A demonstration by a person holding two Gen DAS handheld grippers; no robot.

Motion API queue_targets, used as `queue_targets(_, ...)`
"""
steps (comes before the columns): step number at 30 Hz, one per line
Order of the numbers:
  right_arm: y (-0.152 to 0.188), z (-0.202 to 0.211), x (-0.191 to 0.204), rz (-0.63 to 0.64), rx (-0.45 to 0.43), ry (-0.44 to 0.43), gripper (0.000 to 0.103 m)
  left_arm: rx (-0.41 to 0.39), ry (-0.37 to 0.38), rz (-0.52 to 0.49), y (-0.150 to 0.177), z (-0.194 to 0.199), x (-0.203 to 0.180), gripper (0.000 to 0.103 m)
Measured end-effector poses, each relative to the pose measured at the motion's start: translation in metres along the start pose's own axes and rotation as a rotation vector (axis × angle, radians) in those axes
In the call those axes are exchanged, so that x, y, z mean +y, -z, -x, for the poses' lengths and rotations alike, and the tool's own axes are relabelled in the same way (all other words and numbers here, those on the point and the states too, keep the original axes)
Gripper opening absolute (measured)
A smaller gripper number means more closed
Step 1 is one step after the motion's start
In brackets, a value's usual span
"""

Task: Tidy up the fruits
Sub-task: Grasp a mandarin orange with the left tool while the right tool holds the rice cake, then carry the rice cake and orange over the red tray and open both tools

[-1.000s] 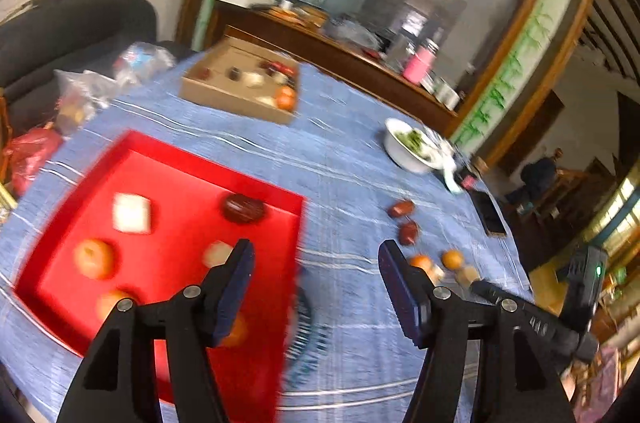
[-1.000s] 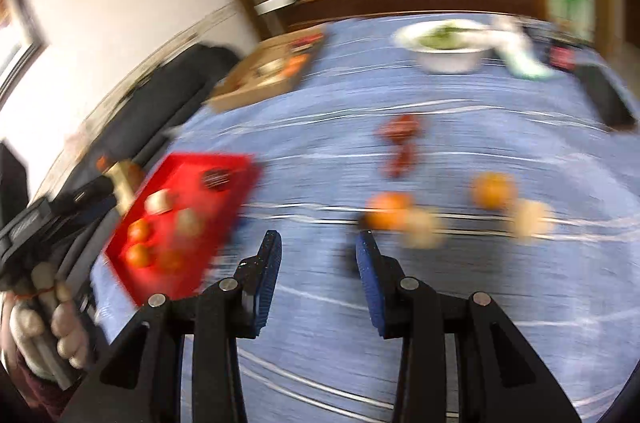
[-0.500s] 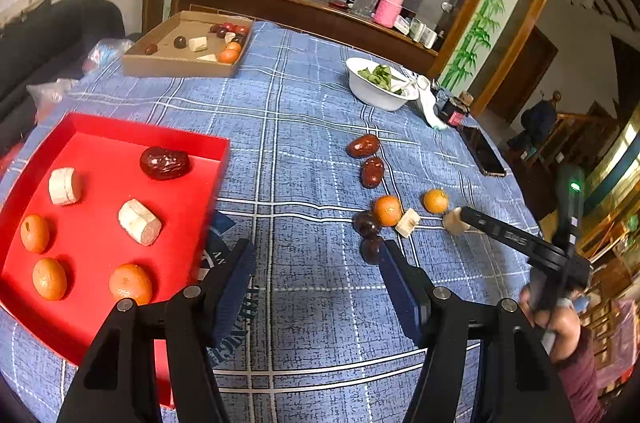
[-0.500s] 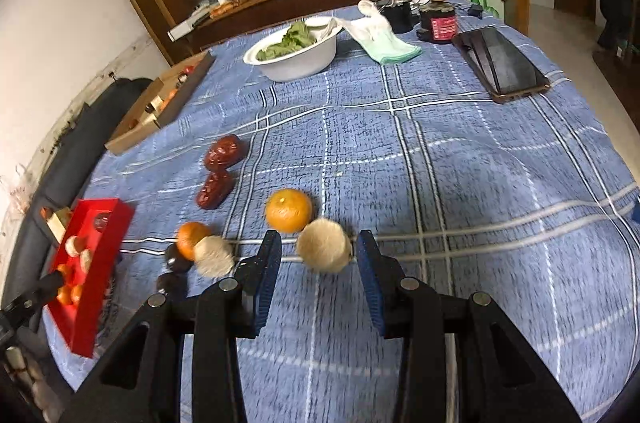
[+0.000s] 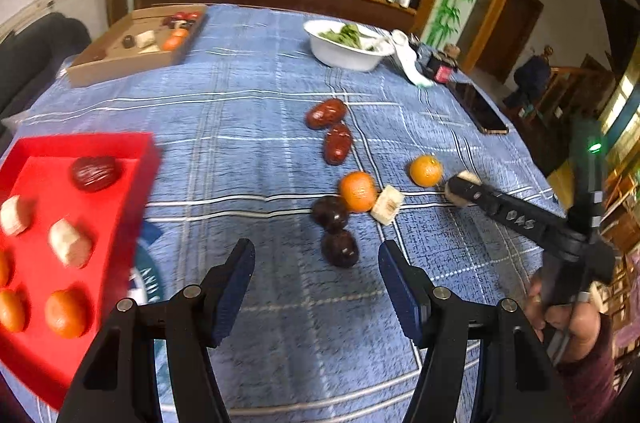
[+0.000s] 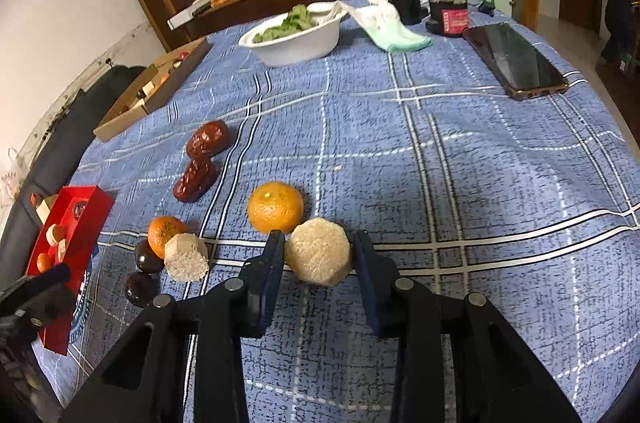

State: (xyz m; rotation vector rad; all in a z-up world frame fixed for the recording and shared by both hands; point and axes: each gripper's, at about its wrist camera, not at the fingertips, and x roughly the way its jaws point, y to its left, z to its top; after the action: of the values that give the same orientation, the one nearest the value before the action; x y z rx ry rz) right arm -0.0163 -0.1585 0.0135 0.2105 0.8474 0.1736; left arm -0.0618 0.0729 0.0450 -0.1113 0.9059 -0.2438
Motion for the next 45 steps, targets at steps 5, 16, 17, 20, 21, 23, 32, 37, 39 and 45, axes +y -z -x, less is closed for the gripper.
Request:
queue_targets(5,-0.007,0.009,-0.011,-0.052,-0.034,-0.038,0.033,0.017,0.011,0.019,-0.018,-0.023,-0.008,0.067)
queue_targets(16,-0.010,0.005,-0.012,-0.077,-0.012,-0.101,0.033,0.087,0.127,0.039,-0.054,-0.075,-0.016,0.030)
queue_targets(17,-0.010,0.005,-0.012,-0.079,-0.013,-0.101,0.033,0.089,0.119,0.036,-0.054,-0.076,-0.015,0.030)
queue_targets(20,-0.010,0.005,-0.013,-0.082,-0.008,-0.101,0.033,0.101,0.119,0.048,-0.052,-0.078,-0.009,0.033)
queue_targets(21,-0.010,0.004,-0.012,-0.081,-0.004,-0.101,0.033,0.105,0.112,0.039,-0.051,-0.079,-0.011,0.035)
queue_targets(23,-0.010,0.002,-0.011,-0.078,0.004,-0.106,0.033,0.121,0.070,-0.013,-0.049,-0.085,-0.022,0.044)
queue_targets(32,-0.010,0.008,-0.012,-0.068,-0.027,-0.078,0.033,0.014,0.056,-0.075,-0.040,-0.064,-0.037,0.028)
queue_targets(37,-0.010,0.011,-0.011,-0.056,-0.044,-0.086,0.033,-0.054,0.084,-0.008,-0.036,-0.026,-0.015,0.029)
queue_targets(39,-0.009,0.012,-0.012,-0.061,-0.045,-0.099,0.033,-0.081,0.092,0.037,-0.033,-0.007,0.002,0.029)
queue_targets(45,-0.010,0.011,-0.015,-0.097,-0.035,-0.166,0.033,-0.169,0.063,0.193,-0.018,0.054,0.079,0.029)
